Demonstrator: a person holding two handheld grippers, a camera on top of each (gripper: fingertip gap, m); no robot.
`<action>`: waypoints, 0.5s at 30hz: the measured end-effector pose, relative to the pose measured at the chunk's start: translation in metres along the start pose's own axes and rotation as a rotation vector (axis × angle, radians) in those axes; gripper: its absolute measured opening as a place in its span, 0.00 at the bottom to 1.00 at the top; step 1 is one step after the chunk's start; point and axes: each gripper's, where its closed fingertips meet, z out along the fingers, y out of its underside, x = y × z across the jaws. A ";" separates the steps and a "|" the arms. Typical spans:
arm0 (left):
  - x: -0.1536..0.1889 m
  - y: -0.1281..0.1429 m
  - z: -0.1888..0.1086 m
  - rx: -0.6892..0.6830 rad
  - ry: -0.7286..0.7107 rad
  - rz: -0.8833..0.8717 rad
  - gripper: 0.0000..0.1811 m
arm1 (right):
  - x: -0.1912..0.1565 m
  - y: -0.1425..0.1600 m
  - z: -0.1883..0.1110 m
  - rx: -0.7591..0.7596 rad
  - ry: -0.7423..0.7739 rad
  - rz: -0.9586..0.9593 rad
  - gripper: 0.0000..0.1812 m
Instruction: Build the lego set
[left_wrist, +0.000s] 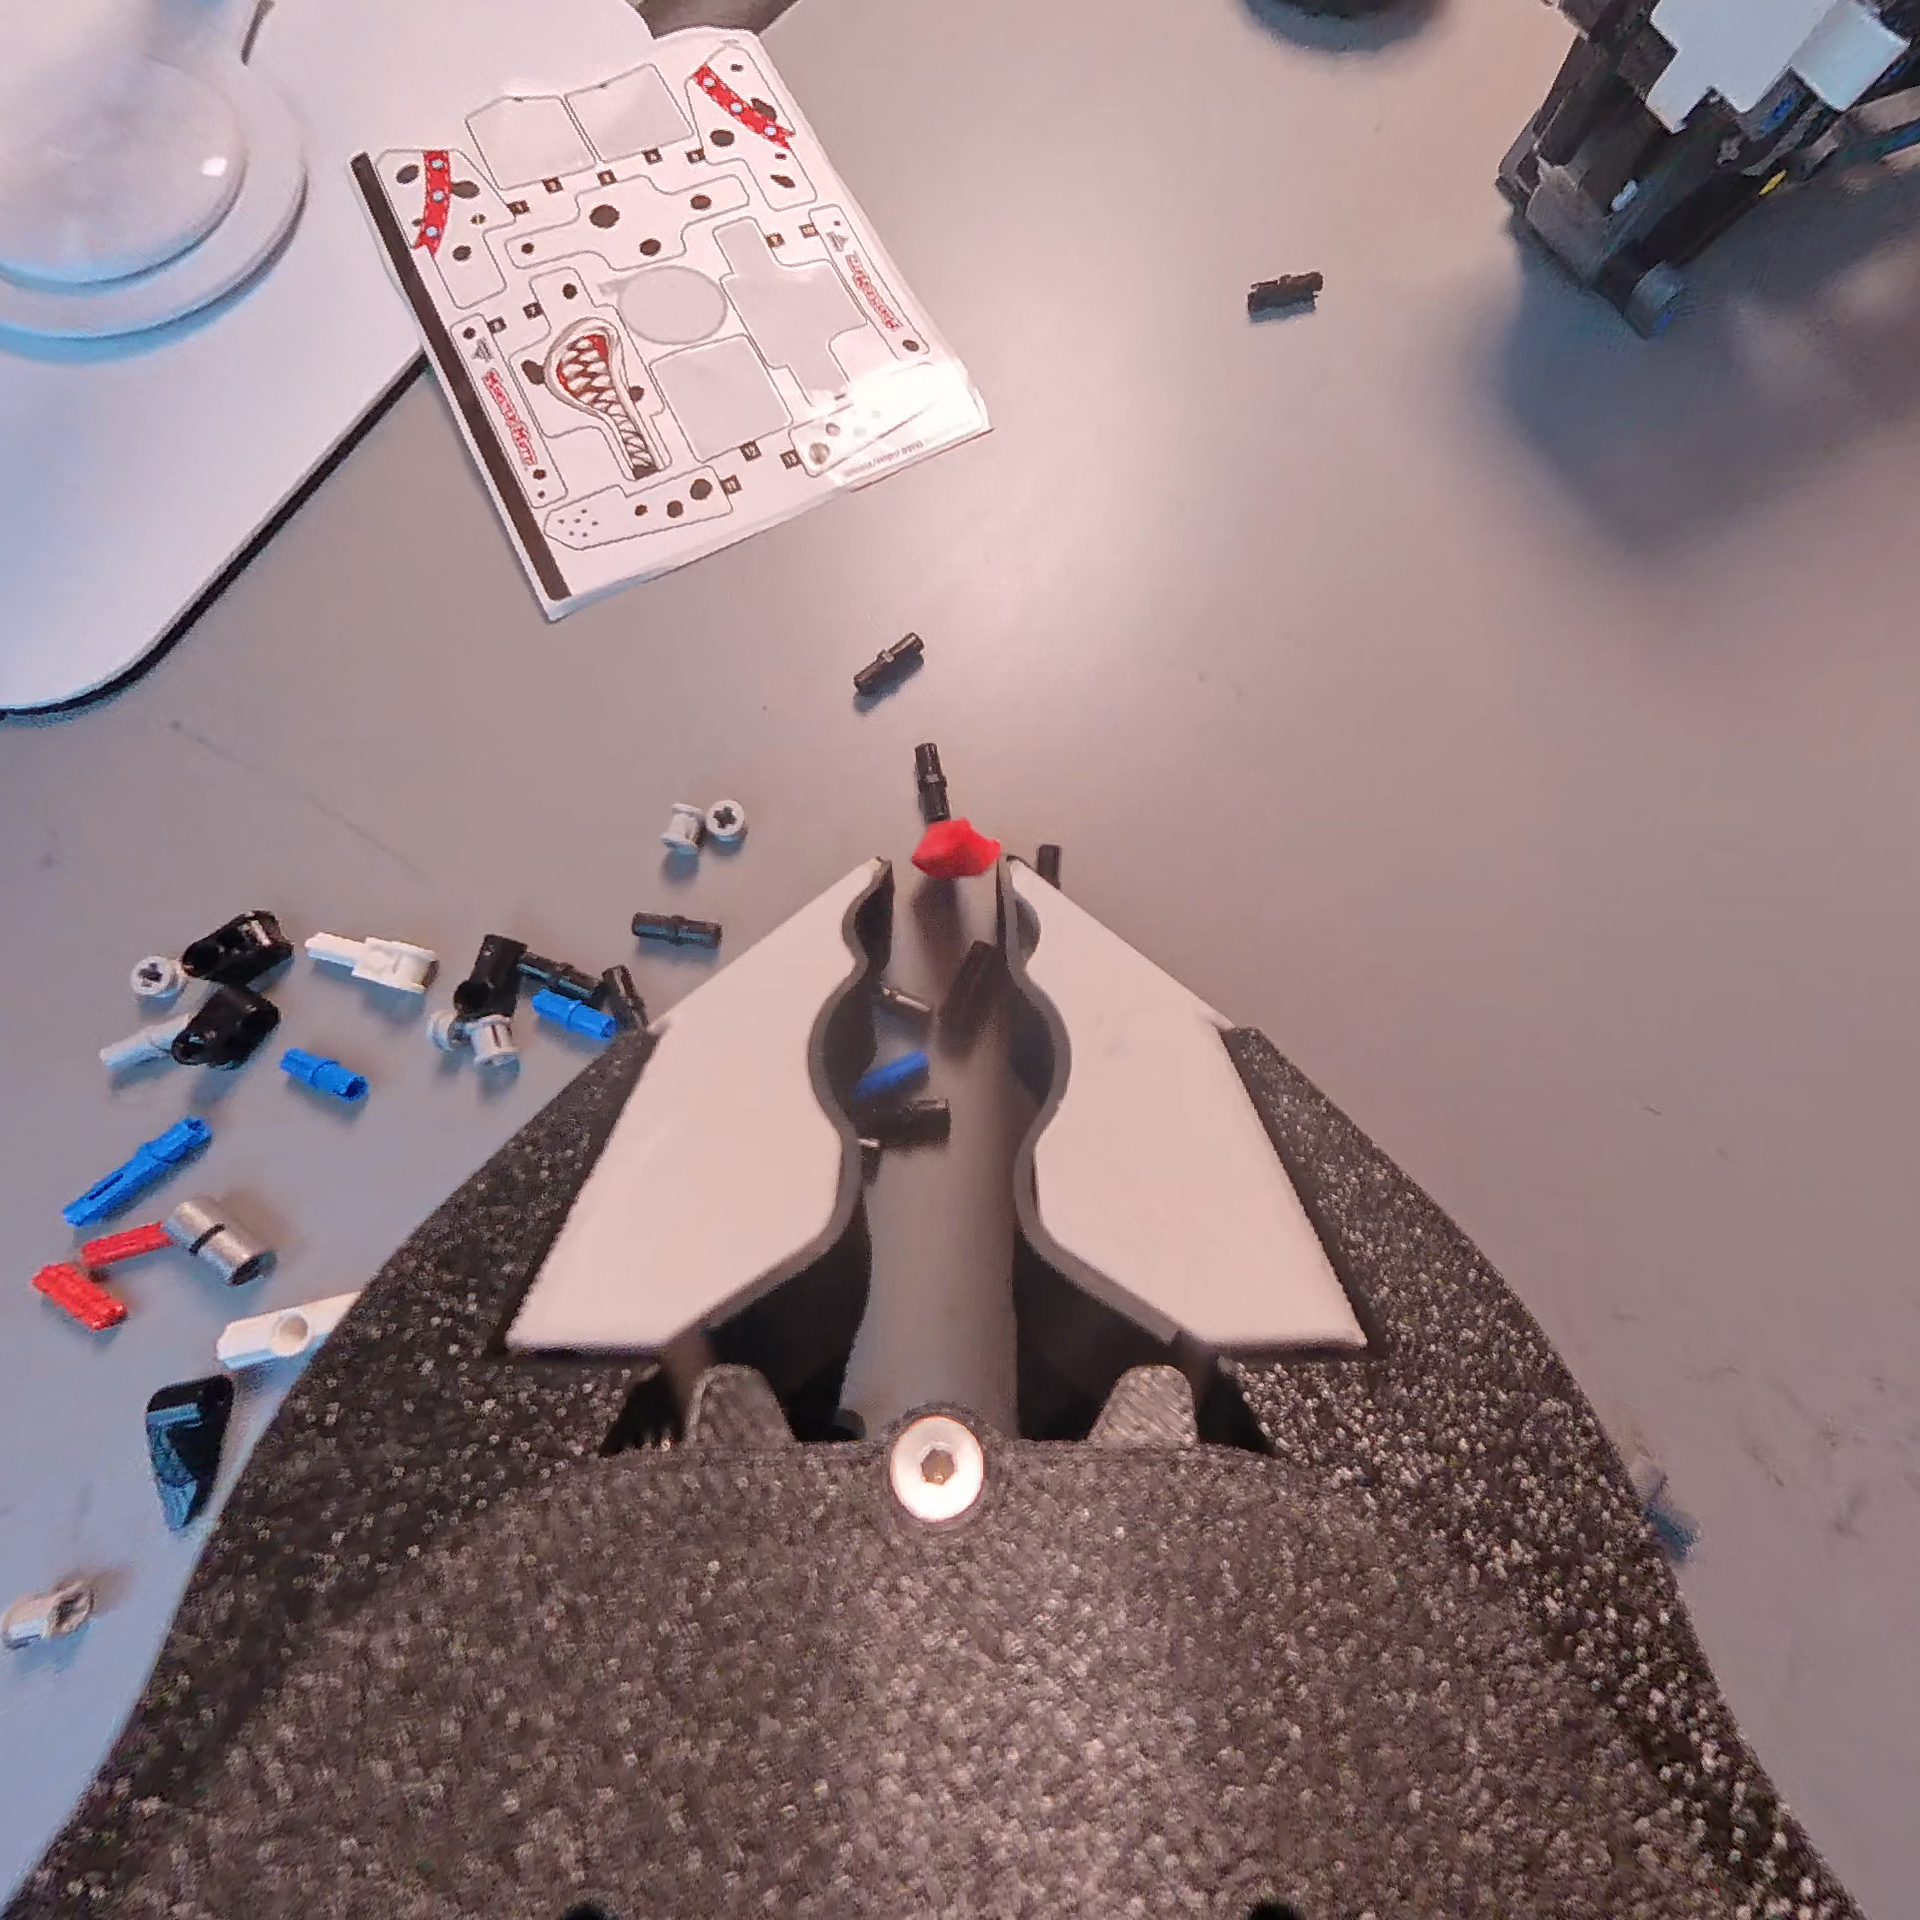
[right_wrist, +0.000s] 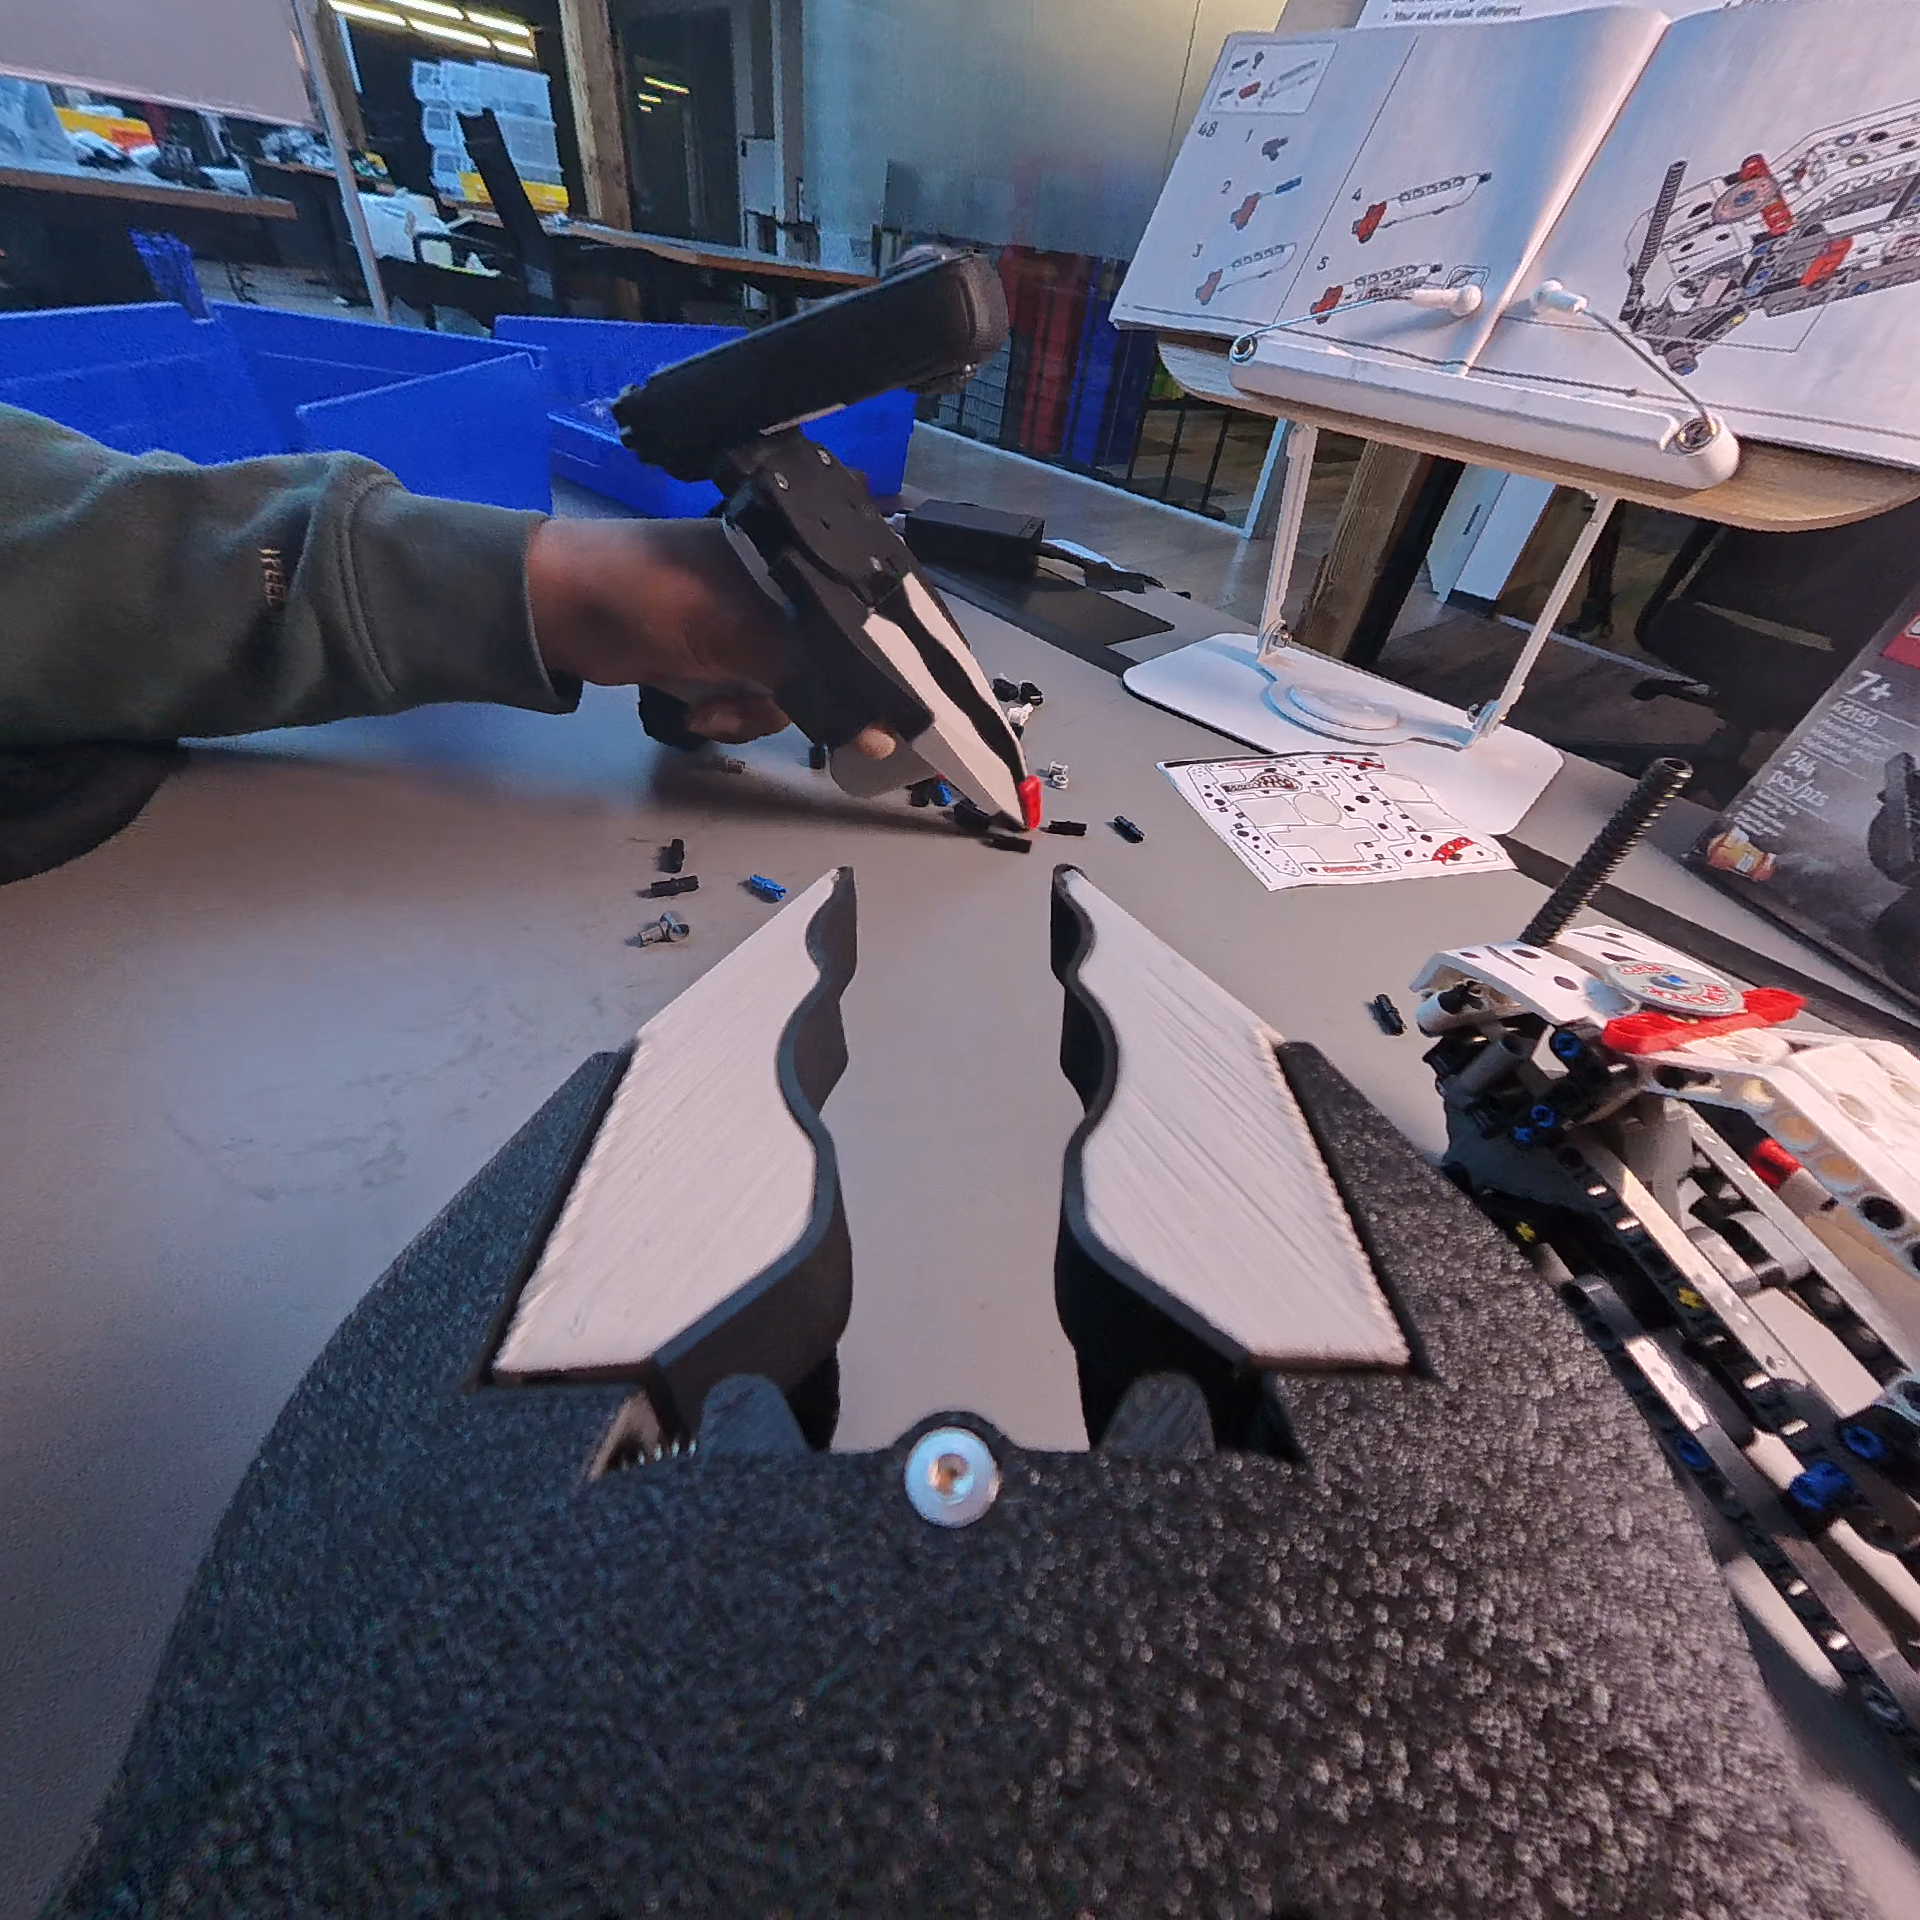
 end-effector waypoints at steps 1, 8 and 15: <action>-0.001 -0.001 0.001 0.001 -0.005 0.000 0.10 | 0.000 0.000 0.000 0.001 0.000 -0.002 0.20; -0.008 0.001 0.001 -0.007 -0.043 0.018 0.05 | -0.003 0.000 0.000 -0.005 -0.008 -0.018 0.20; -0.029 -0.024 -0.004 0.048 -0.072 0.076 0.11 | -0.001 0.000 0.000 -0.005 -0.006 -0.008 0.20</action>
